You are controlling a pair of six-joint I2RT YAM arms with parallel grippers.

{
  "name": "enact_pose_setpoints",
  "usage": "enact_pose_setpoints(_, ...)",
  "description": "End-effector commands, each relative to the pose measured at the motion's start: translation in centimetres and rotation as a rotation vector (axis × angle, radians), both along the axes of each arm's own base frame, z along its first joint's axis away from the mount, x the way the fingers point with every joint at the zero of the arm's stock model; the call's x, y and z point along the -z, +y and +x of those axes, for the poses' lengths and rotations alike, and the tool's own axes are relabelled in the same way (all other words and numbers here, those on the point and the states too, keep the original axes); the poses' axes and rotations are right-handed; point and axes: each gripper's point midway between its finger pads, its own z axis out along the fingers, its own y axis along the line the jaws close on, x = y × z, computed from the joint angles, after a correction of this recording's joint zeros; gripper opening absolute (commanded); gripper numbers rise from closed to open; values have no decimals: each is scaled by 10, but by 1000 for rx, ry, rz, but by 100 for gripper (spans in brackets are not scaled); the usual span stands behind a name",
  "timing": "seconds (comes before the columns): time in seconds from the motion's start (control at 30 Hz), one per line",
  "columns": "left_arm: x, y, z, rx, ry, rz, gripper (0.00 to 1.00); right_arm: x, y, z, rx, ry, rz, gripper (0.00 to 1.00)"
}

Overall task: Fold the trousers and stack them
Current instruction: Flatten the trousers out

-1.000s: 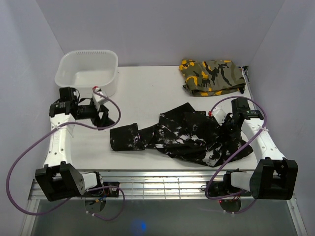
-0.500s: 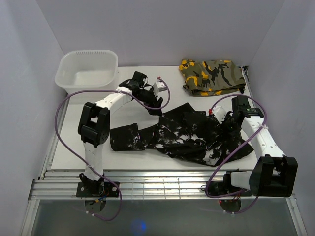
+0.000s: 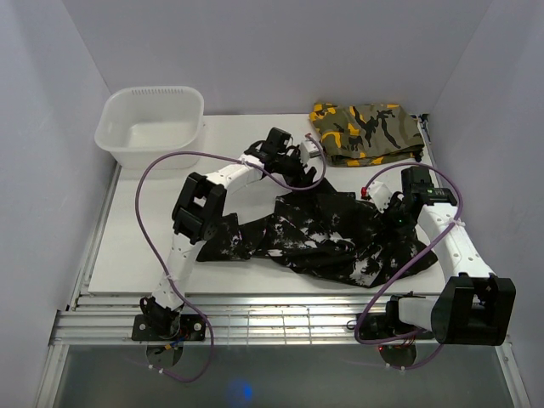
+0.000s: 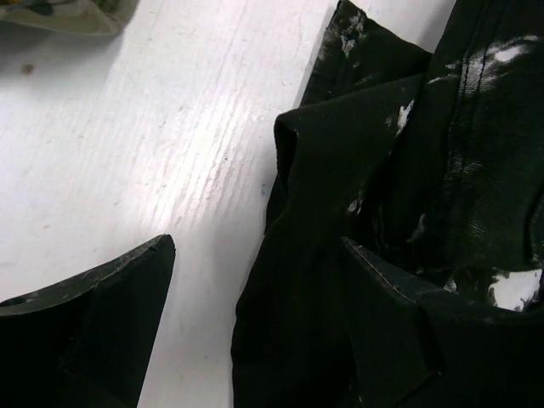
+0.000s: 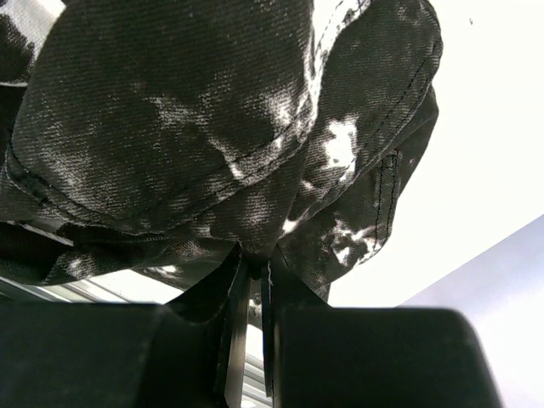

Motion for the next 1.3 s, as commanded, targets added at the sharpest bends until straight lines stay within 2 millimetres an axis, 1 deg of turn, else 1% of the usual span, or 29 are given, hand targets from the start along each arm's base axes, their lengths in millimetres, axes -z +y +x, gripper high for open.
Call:
enact_pose_setpoints(0.0, -15, -17, 2, 57, -5, -97, 87, -19, 2, 12, 21, -73, 17, 8)
enact_pose_setpoints(0.03, -14, -19, -1, 72, 3, -106, 82, -19, 1, 13, 31, -73, 13, 8)
enact_pose_setpoints(0.13, -12, -20, -3, 43, 52, -107, 57, -19, -1, 16, 58, -86, 6, 8)
enact_pose_setpoints(0.17, -13, -16, -3, 33, 61, -102, 43, -19, -2, 16, 67, -93, 2, 8)
enact_pose_setpoints(0.2, -14, -6, 0, 12, 71, -93, 36, -19, -4, 18, 74, -105, -5, 8)
enact_pose_setpoints(0.27, -36, 16, -1, -44, 78, -101, 15, -24, -9, 25, 96, -157, -27, 8)
enact_pose_setpoints(0.3, -45, 41, 14, -126, 66, -98, 0, -24, -11, 25, 105, -169, -35, 8)
enact_pose_setpoints(0.33, -54, 60, 18, -182, 67, -99, 0, -26, -13, 27, 117, -192, -39, 8)
enact_pose_setpoints(0.37, -78, 81, 12, -242, 62, -110, 0, -30, -18, 32, 138, -226, -63, 8)
enact_pose_setpoints(0.4, -89, 115, 22, -328, 46, -104, 0, -31, -20, 34, 147, -242, -68, 8)
enact_pose_setpoints(0.43, -101, 140, 27, -404, 11, -90, 0, -30, -22, 33, 159, -254, -78, 8)
enact_pose_setpoints(0.47, -126, 164, 11, -451, -29, -97, 0, -30, -22, 33, 176, -261, -74, 8)
enact_pose_setpoints(0.5, -135, 197, 13, -528, -54, -88, 0, -31, -23, 36, 185, -276, -73, 8)
enact_pose_setpoints(0.53, -143, 222, 11, -598, -88, -64, 0, -29, -24, 34, 195, -274, -73, 8)
enact_pose_setpoints(0.57, -139, 242, 1, -643, -86, -42, 0, -27, -23, 33, 205, -272, -68, 8)
enact_pose_setpoints(0.6, -167, 274, -9, -714, -148, -46, 0, -26, -23, 32, 208, -273, -67, 8)
enact_pose_setpoints(0.67, -175, 312, -18, -827, -173, -8, 0, -19, -24, 28, 209, -262, -71, 8)
enact_pose_setpoints(0.7, -180, 341, -30, -904, -181, 7, 0, -18, -24, 27, 216, -262, -72, 8)
enact_pose_setpoints(0.73, -182, 355, -35, -943, -189, 23, 0, -17, -25, 27, 220, -273, -74, 8)
enact_pose_setpoints(0.8, -180, 403, -46, -1093, -201, 82, 0, -10, -26, 24, 221, -265, -81, 8)
enact_pose_setpoints(0.9, -167, 446, -69, -1216, -178, 136, 0, -5, -24, 21, 214, -243, -75, 8)
enact_pose_setpoints(0.93, -156, 451, -77, -1231, -154, 149, 0, -2, -24, 22, 216, -231, -72, 8)
enact_pose_setpoints(1.0, -145, 457, -85, -1236, -141, 169, 0, 1, -26, 19, 236, -203, -82, 8)
enact_pose_setpoints(1.03, -132, 458, -90, -1235, -116, 191, 0, 3, -28, 18, 247, -191, -91, 8)
enact_pose_setpoints(1.07, -127, 460, -92, -1242, -112, 203, 0, 2, -37, 17, 280, -196, -99, 8)
enact_pose_setpoints(1.13, -111, 466, -96, -1253, -68, 235, 0, 2, -37, 11, 267, -210, -84, 8)
enact_pose_setpoints(1.17, -94, 468, -96, -1256, -18, 264, 0, 5, -37, 7, 210, -211, -100, 11)
enact_pose_setpoints(1.23, -74, 469, -100, -1242, 62, 295, 0, 15, -38, -10, 143, -171, -129, 31)
enact_pose_setpoints(1.27, -75, 469, -96, -1230, 80, 295, 0, 14, -40, -11, 99, -170, -151, 64)
